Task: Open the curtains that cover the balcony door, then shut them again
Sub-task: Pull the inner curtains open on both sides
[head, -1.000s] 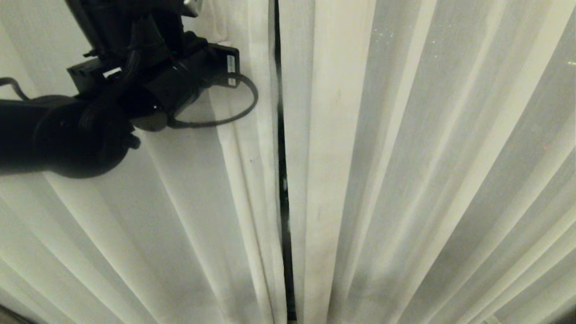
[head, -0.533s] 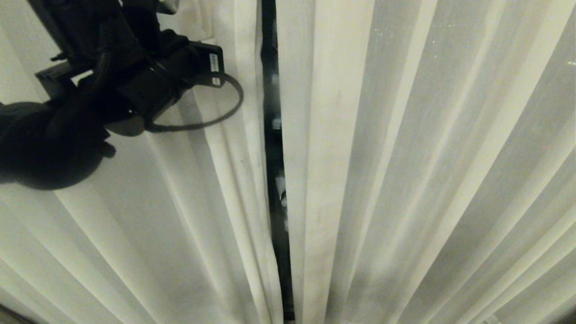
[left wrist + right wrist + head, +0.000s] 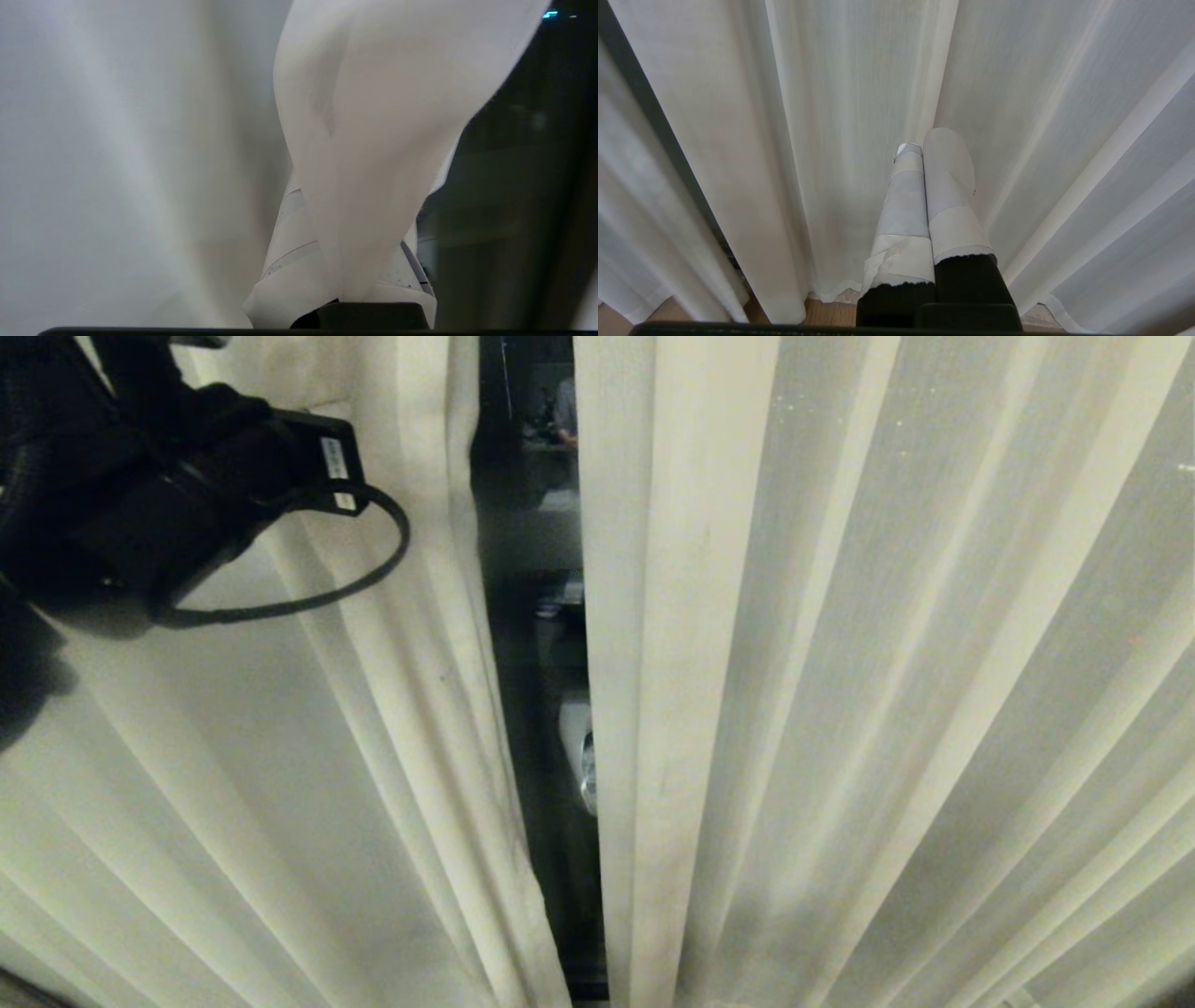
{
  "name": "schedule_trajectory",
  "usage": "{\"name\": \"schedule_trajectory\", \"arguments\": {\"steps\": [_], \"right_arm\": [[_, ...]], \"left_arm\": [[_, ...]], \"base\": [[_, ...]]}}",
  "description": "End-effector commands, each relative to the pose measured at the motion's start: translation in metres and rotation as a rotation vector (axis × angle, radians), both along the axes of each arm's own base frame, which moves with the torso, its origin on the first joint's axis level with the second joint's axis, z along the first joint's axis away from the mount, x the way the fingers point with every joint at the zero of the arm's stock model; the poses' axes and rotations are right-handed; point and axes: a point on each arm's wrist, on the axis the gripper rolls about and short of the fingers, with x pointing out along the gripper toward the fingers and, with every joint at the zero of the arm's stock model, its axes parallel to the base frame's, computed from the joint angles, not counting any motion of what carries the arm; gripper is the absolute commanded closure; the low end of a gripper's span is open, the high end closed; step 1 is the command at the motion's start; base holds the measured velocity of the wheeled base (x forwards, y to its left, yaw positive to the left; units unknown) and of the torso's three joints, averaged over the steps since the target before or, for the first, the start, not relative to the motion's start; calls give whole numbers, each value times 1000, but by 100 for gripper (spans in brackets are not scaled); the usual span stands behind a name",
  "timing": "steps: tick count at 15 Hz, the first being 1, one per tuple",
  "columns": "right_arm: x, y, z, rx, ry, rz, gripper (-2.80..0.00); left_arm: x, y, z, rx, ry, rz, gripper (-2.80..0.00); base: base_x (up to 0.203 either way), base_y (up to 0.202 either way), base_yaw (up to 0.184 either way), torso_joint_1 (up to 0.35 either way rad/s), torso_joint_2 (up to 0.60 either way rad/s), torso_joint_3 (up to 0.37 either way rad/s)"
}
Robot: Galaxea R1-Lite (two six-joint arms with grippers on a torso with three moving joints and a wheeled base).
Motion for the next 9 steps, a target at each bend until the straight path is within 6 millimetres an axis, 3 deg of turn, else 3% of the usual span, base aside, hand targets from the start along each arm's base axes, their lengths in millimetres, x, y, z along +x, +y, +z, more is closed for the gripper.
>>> {"name": "schedule_trajectory", "arguments": {"steps": [1, 6, 9], "right_arm": [[0, 0, 0, -1, 1, 1, 0], [0, 0, 0, -1, 3, 1, 0], [0, 0, 0, -1, 3, 1, 0]], "left_arm": [[-21, 27, 5, -9, -32, 51, 0], [-39, 72, 1, 4, -42, 147, 0], [-40, 85, -1, -16, -38, 199, 0]], "base": [[0, 0, 0, 0, 0, 0], [0, 0, 0, 0, 0, 0], [0, 0, 0, 0, 0, 0]]}}
